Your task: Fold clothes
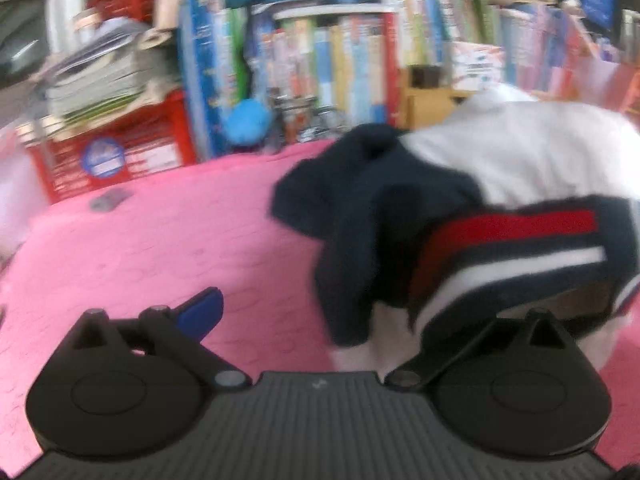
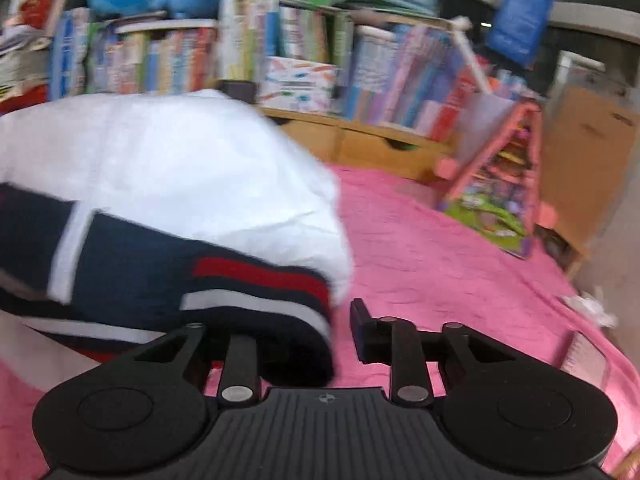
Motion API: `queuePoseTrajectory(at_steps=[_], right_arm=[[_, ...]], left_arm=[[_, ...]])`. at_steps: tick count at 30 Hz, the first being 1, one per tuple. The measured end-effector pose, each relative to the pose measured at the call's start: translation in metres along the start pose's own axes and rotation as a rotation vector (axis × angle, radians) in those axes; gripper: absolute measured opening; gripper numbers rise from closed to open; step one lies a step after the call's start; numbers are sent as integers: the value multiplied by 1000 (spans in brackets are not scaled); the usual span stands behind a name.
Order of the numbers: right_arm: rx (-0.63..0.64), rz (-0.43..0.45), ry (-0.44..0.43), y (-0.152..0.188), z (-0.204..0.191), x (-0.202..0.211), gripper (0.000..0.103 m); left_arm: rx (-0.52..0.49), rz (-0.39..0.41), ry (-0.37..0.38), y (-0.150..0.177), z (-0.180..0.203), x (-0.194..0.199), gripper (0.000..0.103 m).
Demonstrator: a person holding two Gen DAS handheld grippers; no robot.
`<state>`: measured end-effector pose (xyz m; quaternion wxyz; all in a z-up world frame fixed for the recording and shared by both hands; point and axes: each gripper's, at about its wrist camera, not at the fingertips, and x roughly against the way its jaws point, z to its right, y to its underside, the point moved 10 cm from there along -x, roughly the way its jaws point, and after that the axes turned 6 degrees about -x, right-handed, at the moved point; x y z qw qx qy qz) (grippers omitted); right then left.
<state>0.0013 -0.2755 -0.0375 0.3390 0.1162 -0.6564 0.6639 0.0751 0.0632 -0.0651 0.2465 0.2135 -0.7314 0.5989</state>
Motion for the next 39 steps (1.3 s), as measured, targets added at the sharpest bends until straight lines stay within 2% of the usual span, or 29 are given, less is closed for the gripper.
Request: queuePoseTrajectory(at_steps=[1, 3, 4, 5, 6, 9, 10, 12, 14, 15, 16, 18, 19, 22, 24, 25, 27, 30, 32, 33, 35, 36, 37, 39], right_arm=[[-13, -11, 1, 2, 5, 1, 26], [-37, -54, -17, 11, 10, 0, 26], [-46, -88, -37, 17, 10, -1, 25], [-37, -139, -57, 22, 5, -9, 18], [-12, -92, -39, -8, 0, -18, 15], [66, 77, 27, -107, -13, -45, 14], [65, 177, 19, -135, -17, -28, 14], [56, 385, -3, -188, -23, 14, 15], [47, 593, -25, -240, -29, 61, 17], [43, 697, -36, -264, -31, 86, 17], [38, 801, -47, -289, -34, 111, 17], [127, 697, -88, -252, -38, 97, 17], [177, 613, -111, -222, -39, 84, 17], [310, 347, -178, -116, -38, 50, 17], [397, 179, -230, -37, -43, 44, 17], [421, 113, -250, -9, -47, 43, 17], [463, -17, -287, 44, -53, 45, 17], [449, -121, -320, 80, -58, 50, 17], [425, -168, -347, 91, -53, 55, 19], [406, -196, -378, 93, -51, 59, 21], [317, -241, -516, 88, -52, 82, 43], [274, -229, -603, 77, -56, 95, 51], [232, -214, -691, 65, -59, 110, 63], [163, -100, -820, 27, -66, 133, 73]], left_arm=[[25, -16, 12, 7, -4, 0, 86], [84, -44, 66, 15, -5, -6, 58], [115, -58, 95, 18, -4, -10, 37], [127, -32, 90, -1, -8, -14, 30], [131, 12, 68, -31, -15, -18, 28], [143, 147, 2, -121, -35, -29, 25], [166, 253, -46, -161, -51, -15, 25], [238, 497, -140, -232, -90, 43, 33], [228, 584, -183, -257, -109, 82, 35], [191, 583, -191, -257, -113, 91, 35], [154, 546, -174, -244, -112, 89, 35], [96, 439, -100, -199, -107, 76, 35], [74, 368, -42, -168, -103, 66, 35], [95, 104, 135, -61, -89, 37, 35], [108, -47, 190, 0, -78, 25, 35], [107, -107, 210, 25, -70, 22, 35], [87, -179, 235, 60, -54, 18, 35], [14, -160, 295, 68, -35, 28, 36], [-12, -146, 391, 65, -27, 39, 48], [-22, -140, 444, 63, -23, 45, 51], [-32, -120, 533, 58, -19, 57, 64], [-27, -103, 559, 54, -21, 63, 71], [-21, -85, 585, 49, -23, 68, 82], [-10, -50, 637, 41, -28, 79, 85]])
